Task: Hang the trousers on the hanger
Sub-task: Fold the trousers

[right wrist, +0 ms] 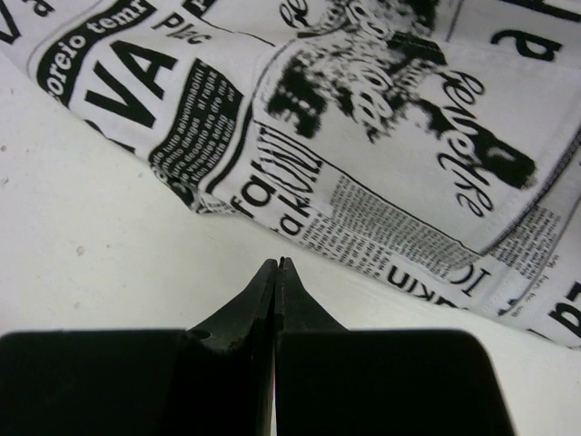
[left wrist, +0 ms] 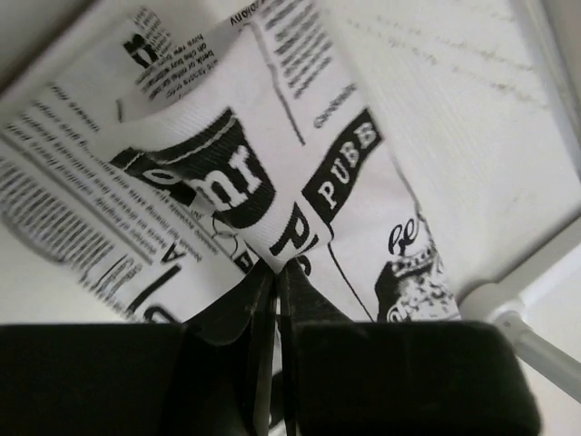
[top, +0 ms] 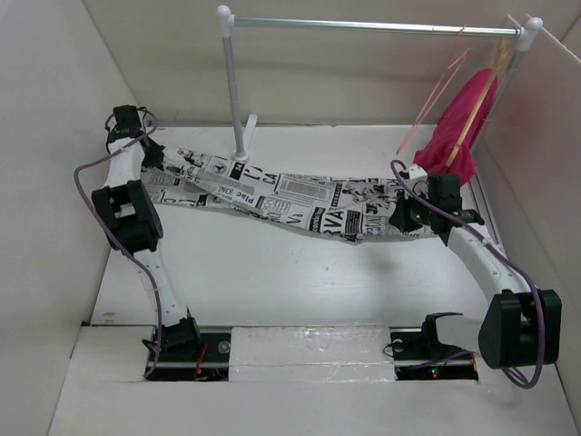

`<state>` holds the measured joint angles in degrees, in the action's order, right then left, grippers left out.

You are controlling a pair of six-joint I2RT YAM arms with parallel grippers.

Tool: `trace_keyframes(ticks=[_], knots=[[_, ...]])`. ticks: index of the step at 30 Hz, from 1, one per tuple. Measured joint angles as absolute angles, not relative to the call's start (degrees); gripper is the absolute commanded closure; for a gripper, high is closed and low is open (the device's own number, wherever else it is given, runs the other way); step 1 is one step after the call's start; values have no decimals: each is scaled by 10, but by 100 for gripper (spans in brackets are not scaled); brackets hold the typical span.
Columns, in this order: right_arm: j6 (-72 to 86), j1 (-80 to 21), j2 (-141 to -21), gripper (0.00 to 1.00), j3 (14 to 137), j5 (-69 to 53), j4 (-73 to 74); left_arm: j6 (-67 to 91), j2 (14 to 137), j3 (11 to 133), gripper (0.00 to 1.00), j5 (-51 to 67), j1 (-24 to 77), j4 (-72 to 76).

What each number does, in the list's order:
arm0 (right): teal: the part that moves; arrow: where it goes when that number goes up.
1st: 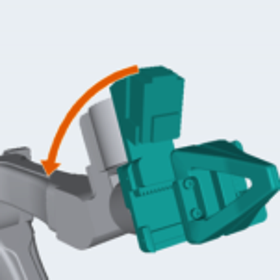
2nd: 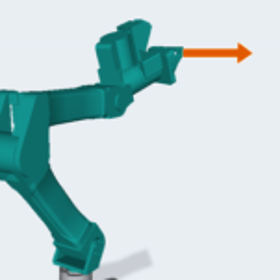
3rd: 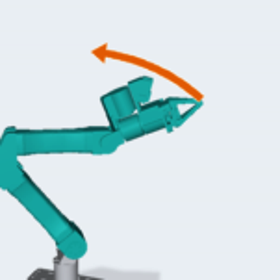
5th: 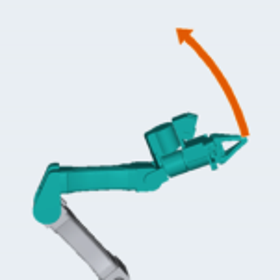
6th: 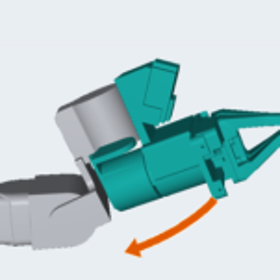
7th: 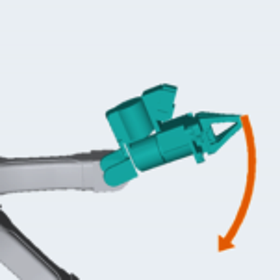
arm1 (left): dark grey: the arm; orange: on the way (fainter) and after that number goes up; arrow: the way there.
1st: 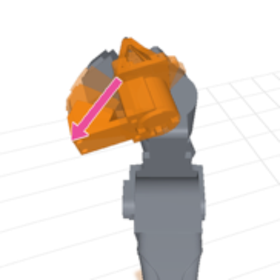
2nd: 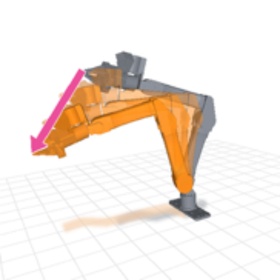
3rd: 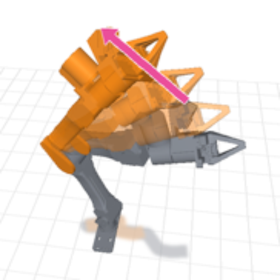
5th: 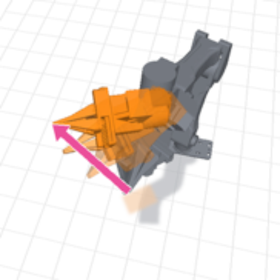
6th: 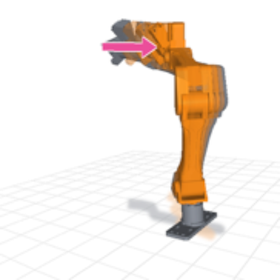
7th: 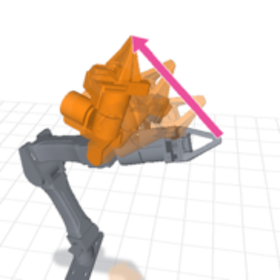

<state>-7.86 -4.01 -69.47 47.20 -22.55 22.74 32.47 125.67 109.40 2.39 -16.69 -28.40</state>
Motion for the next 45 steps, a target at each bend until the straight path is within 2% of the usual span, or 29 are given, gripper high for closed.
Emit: trace_keyframes(ticks=[3,6,7,8,10,11,12,14,15,18,20,21,24,25,31,36,38,41,43,45], knots=[[-87,-30,-698,100,469,-231,226,317,1209,1094,98,-8,-163,-304],[-97,-22,-706,100,469,-237,227,311,1177,1092,77,-36,-160,-311],[-100,-18,-709,88,469,-238,228,309,1173,1091,58,-46,-160,-312],[-104,-14,-713,79,470,-239,231,307,1172,1089,53,-56,-161,-313],[-111,0,-718,63,470,-238,239,307,1175,1077,45,-72,-164,-319],[-113,8,-720,58,471,-238,244,307,1180,1072,44,-78,-166,-326],[-115,16,-720,49,471,-238,247,307,1186,1067,42,-83,-170,-333],[-117,32,-720,44,472,-239,254,307,1201,1060,41,-89,-178,-344],[-118,38,-720,43,474,-240,257,307,1207,1056,42,-91,-181,-347],[-117,57,-715,28,479,-240,270,304,1211,1044,42,-98,-185,-357],[-114,68,-703,21,479,-238,276,301,1209,1037,49,-105,-184,-347],[-114,73,-696,19,479,-237,280,300,1197,1017,49,-105,-176,-346],[-100,116,-666,13,448,-245,265,292,1142,924,79,-91,-143,-300],[-93,135,-659,12,430,-248,256,290,1120,891,99,-81,-124,-286],[14,227,-679,4,310,-321,149,286,1055,810,100,-14,-9,-213],[100,247,-756,2,280,-361,3,295,1060,808,100,9,-6,-168],[149,247,-781,3,272,-366,-70,302,1075,809,100,7,-22,-157],[223,247,-809,18,248,-356,-177,307,1122,819,100,-14,-43,-162],[256,244,-826,71,239,-341,-224,309,1161,831,100,-23,-54,-174],[283,242,-848,99,235,-319,-238,312,1181,852,100,-22,-61,-183]])
